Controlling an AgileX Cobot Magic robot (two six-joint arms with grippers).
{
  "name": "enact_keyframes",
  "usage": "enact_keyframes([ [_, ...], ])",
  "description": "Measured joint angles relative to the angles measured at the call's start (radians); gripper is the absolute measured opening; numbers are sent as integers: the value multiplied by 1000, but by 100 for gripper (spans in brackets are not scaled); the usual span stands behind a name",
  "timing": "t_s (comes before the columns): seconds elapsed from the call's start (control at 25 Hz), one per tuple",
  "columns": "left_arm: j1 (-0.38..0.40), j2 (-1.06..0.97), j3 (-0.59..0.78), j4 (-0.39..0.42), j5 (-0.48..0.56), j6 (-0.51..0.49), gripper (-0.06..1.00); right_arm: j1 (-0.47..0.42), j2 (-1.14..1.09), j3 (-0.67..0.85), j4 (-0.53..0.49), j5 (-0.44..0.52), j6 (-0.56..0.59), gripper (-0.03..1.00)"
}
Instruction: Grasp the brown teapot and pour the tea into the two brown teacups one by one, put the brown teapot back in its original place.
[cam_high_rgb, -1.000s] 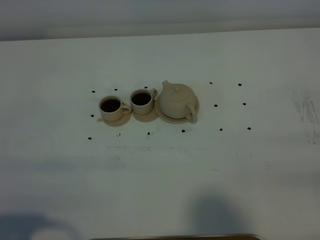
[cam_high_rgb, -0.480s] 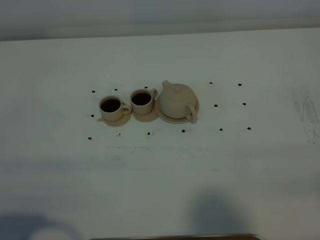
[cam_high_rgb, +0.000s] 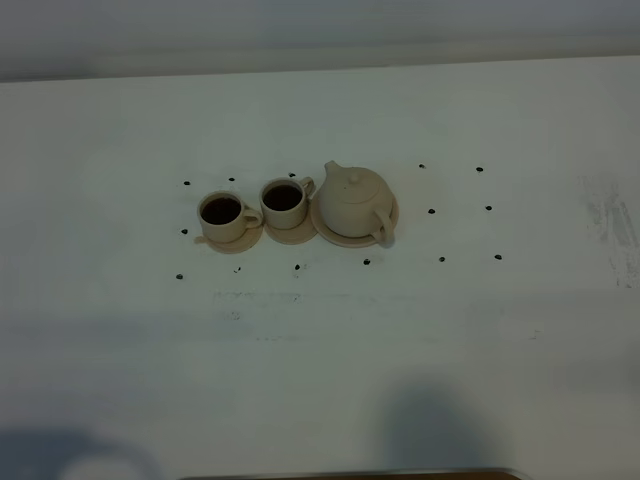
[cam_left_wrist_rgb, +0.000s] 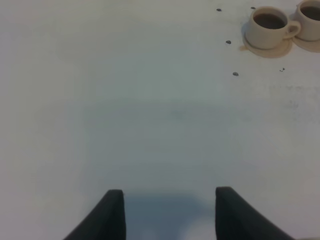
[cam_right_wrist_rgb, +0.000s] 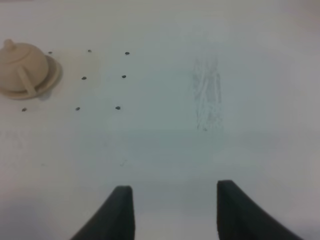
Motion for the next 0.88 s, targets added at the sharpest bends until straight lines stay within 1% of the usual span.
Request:
enact_keyframes([
  [0.88, 0, 0, 0, 0, 0, 0, 48, 0, 0, 1, 5, 0, -3, 37],
])
